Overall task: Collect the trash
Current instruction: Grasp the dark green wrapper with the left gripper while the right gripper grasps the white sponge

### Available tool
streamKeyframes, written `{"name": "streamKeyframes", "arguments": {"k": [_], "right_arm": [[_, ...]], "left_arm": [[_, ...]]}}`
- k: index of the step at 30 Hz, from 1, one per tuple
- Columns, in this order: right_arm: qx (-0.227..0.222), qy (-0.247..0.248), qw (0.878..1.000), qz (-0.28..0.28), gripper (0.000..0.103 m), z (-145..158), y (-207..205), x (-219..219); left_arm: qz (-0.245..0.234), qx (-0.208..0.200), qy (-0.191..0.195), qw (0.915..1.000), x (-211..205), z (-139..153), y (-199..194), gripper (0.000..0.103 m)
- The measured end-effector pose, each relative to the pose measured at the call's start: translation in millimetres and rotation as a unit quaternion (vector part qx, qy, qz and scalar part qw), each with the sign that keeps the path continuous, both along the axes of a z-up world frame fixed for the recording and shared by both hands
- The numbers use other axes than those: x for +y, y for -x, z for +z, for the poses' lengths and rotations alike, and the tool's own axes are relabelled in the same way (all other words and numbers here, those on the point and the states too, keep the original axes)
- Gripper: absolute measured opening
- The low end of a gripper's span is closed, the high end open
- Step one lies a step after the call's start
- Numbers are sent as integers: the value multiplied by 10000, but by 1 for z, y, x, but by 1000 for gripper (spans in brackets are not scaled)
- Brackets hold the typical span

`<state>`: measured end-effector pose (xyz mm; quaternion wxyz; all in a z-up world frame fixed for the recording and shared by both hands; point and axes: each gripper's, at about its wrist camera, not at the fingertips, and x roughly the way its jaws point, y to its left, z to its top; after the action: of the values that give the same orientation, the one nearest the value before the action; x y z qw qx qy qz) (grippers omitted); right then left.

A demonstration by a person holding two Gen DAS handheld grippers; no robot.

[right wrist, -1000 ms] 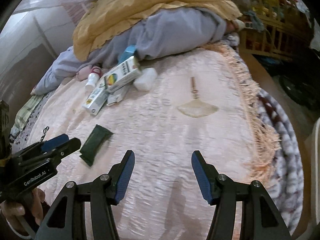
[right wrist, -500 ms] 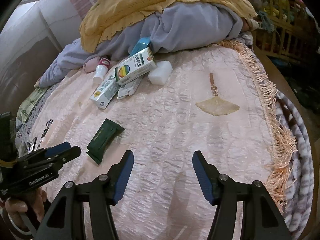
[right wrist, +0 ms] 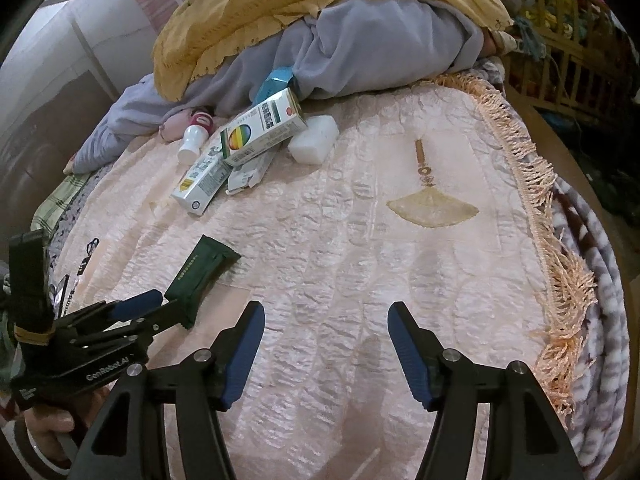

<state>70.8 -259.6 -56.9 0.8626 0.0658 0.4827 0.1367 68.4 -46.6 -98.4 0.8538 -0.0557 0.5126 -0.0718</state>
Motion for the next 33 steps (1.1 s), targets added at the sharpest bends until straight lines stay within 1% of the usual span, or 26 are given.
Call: {"name": "streamKeyframes", "arguments": {"k": [4,8,15,16,17,21,23,25,33], "right_arm": [[23,25,10000,-27,62,-1,-6,2],[32,54,10000,-24,63,-1,-14,6],[80,72,9999,8,64,-5,-30,16],[89,70,9999,20,64,-6,-31,18],[96,66,9999,35,64,-6,-33,20],[102,60,9999,99,64,-8,-39,28],[108,63,9998,126,64,-9,-42,32],[111,70,9998,159,64,-10,-45,35],[-40,45,9996,279,64,-9,-64,47]], "left_arm": [[-53,57,-81,9999,-4,-10,-8,47],[-83,29,-221,9997,-8,-18,-16,47],[-25,-104,-146,9998,0,-19,-26,46],[-30,-111,-158,9998,2,-19,-27,44],[-59,-122,-157,9998,4,-19,-27,39],[-81,-194,-128,9997,10,-17,-24,33],[-64,-226,-106,9997,14,-15,-22,25],[-26,-271,-19,9996,20,-12,-20,21],[157,-387,391,9984,47,4,-17,19]]}}
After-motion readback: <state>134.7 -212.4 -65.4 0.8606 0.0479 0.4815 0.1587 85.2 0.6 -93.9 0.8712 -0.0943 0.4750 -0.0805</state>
